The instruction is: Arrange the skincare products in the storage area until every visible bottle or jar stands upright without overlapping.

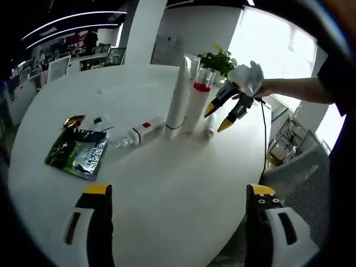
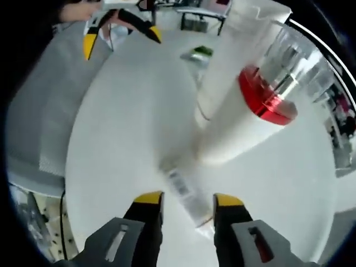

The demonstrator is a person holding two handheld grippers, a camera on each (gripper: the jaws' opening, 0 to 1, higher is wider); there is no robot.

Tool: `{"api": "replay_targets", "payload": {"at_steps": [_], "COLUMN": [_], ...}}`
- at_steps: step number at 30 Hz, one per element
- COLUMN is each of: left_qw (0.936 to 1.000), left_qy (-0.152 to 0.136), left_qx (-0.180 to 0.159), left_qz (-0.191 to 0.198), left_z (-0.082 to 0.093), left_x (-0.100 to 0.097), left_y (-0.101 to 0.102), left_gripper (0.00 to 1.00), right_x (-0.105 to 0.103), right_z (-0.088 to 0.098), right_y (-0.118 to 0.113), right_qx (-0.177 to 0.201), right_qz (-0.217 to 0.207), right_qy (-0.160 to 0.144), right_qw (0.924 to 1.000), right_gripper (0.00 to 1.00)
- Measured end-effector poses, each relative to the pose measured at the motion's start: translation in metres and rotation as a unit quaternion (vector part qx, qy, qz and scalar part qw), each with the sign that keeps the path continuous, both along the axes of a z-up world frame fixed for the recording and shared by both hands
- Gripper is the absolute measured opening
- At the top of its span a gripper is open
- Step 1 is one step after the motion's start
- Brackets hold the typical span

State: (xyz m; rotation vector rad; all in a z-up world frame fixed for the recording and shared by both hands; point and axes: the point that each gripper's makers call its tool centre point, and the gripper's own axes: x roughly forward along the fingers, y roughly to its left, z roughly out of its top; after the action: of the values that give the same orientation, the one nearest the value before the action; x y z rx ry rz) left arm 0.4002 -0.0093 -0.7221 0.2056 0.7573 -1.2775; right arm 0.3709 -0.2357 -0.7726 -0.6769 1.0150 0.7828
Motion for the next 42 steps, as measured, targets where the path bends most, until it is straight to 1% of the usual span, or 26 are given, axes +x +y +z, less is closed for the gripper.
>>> {"api": "replay_targets", "payload": {"at_steps": [7,13,16,17,19,21,24,26,27,29,30,32,35,37,41,42], "left_qw": [1.0000,1.0000,1.0000,1.0000,1.0000,0.9999,0.9999,0.9999,0.9998,0.9997,0.9996,0.9994,0.9992,0.9991,0.9988,0.9987], "left_qy": [0.003,0.005,0.006,0.006,0.007,0.007,0.009,0.010,0.012,0.016,0.019,0.023,0.026,0.028,0.031,0.032], "left_qx": [0.000,0.001,0.003,0.003,0.003,0.002,0.001,-0.001,-0.003,-0.011,-0.014,-0.019,-0.024,-0.025,-0.029,-0.030], "left_qz": [0.000,-0.001,-0.004,-0.005,-0.006,-0.007,-0.010,-0.013,-0.014,-0.015,-0.016,-0.016,-0.016,-0.018,-0.024,-0.026], "left_z": [-0.001,-0.002,-0.003,-0.003,-0.003,-0.003,-0.002,0.000,0.001,0.005,0.006,0.008,0.010,0.010,0.014,0.015], "left_x": [-0.001,0.000,-0.002,-0.002,-0.003,-0.003,-0.005,-0.007,-0.008,-0.009,-0.010,-0.012,-0.013,-0.014,-0.020,-0.022], "left_y": [-0.002,-0.001,-0.001,-0.002,-0.002,-0.002,-0.003,-0.004,-0.005,-0.006,-0.007,-0.008,-0.010,-0.011,-0.013,-0.013], "left_gripper": [0.95,0.95,0.94,0.94,0.94,0.94,0.94,0.94,0.93,0.92,0.92,0.92,0.91,0.91,0.90,0.90], "right_x": [-0.001,-0.002,-0.003,-0.004,-0.006,-0.006,-0.009,-0.009,-0.009,-0.011,-0.012,-0.017,-0.023,-0.026,-0.028,-0.028], "right_z": [-0.004,-0.007,-0.008,-0.008,-0.009,-0.008,-0.008,-0.005,-0.002,0.004,0.008,0.015,0.021,0.024,0.031,0.037], "right_y": [-0.002,-0.005,-0.005,-0.006,-0.005,-0.004,-0.002,0.000,0.000,0.003,0.007,0.015,0.025,0.029,0.038,0.041], "right_qx": [-0.006,-0.024,-0.032,-0.044,-0.044,-0.053,-0.060,-0.065,-0.073,-0.091,-0.100,-0.107,-0.109,-0.106,-0.078,-0.055], "right_qz": [0.010,0.033,0.052,0.070,0.073,0.082,0.091,0.096,0.100,0.115,0.131,0.146,0.155,0.152,0.127,0.105], "right_qy": [0.014,0.020,0.020,0.019,0.021,0.014,0.013,0.003,-0.006,-0.018,-0.029,-0.039,-0.047,-0.053,-0.065,-0.072], "right_qw": [0.9998,0.9990,0.9979,0.9964,0.9962,0.9951,0.9940,0.9933,0.9922,0.9890,0.9860,0.9827,0.9808,0.9812,0.9867,0.9904], "right_gripper": [0.28,0.22,0.15,0.13,0.12,0.12,0.12,0.11,0.11,0.11,0.11,0.11,0.11,0.11,0.11,0.11]}}
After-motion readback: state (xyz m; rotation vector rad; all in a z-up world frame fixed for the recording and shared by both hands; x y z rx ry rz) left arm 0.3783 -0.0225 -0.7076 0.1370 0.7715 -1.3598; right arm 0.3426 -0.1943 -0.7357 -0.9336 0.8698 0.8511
